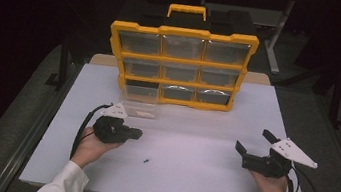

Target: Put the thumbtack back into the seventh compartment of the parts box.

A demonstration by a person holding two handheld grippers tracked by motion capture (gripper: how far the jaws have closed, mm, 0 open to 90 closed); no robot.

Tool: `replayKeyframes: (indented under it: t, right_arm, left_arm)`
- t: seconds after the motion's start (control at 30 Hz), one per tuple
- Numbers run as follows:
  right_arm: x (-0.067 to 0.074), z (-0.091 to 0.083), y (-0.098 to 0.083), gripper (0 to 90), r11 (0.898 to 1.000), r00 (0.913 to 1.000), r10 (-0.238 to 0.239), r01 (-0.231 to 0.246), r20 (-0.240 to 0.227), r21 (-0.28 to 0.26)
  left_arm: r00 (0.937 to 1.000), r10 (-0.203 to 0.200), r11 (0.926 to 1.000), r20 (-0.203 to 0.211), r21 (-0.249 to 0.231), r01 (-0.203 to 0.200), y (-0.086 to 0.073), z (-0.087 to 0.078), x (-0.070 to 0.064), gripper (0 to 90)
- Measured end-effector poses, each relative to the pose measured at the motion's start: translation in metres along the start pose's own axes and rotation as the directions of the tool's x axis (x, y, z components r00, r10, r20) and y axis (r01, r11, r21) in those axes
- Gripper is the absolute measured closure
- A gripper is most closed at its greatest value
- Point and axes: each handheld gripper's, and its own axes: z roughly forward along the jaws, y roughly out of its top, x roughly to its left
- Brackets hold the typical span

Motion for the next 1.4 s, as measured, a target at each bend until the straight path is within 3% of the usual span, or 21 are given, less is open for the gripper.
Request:
replayKeyframes:
  t: [0.37, 0.63, 0.97, 1.3, 1.4]
  right_arm:
    - [0.001, 0.001, 0.0, 0.0, 1.0, 1.0, -0.002, 0.002, -0.005, 0.008]
    - [0.0, 0.001, -0.001, 0.0, 1.0, 1.0, -0.001, 0.001, -0.007, 0.012]
    - [0.0, 0.001, -0.001, 0.0, 1.0, 1.0, 0.001, -0.001, -0.008, 0.011]
    - [0.0, 0.002, -0.001, 0.0, 1.0, 1.0, -0.001, 0.001, -0.008, 0.015]
    - [0.0, 0.002, -0.002, 0.0, 1.0, 0.9999, -0.003, 0.003, -0.01, 0.02]
  left_arm:
    - [0.9997, 0.013, 0.9992, -0.019, -0.039, -0.013, 0.027, -0.011, 0.009, 86.0]
    - [0.9982, 0.046, 0.9965, -0.038, -0.069, -0.048, 0.055, -0.02, 0.013, 86.0]
    - [0.997, 0.02, 0.9956, -0.075, -0.089, -0.027, 0.064, -0.022, 0.032, 86.1]
    - [0.9937, 0.007, 0.9968, -0.111, -0.078, -0.016, 0.073, -0.02, 0.047, 86.1]
    - [0.99, 0.0, 0.9987, -0.141, -0.051, -0.007, 0.072, -0.016, 0.056, 86.1]
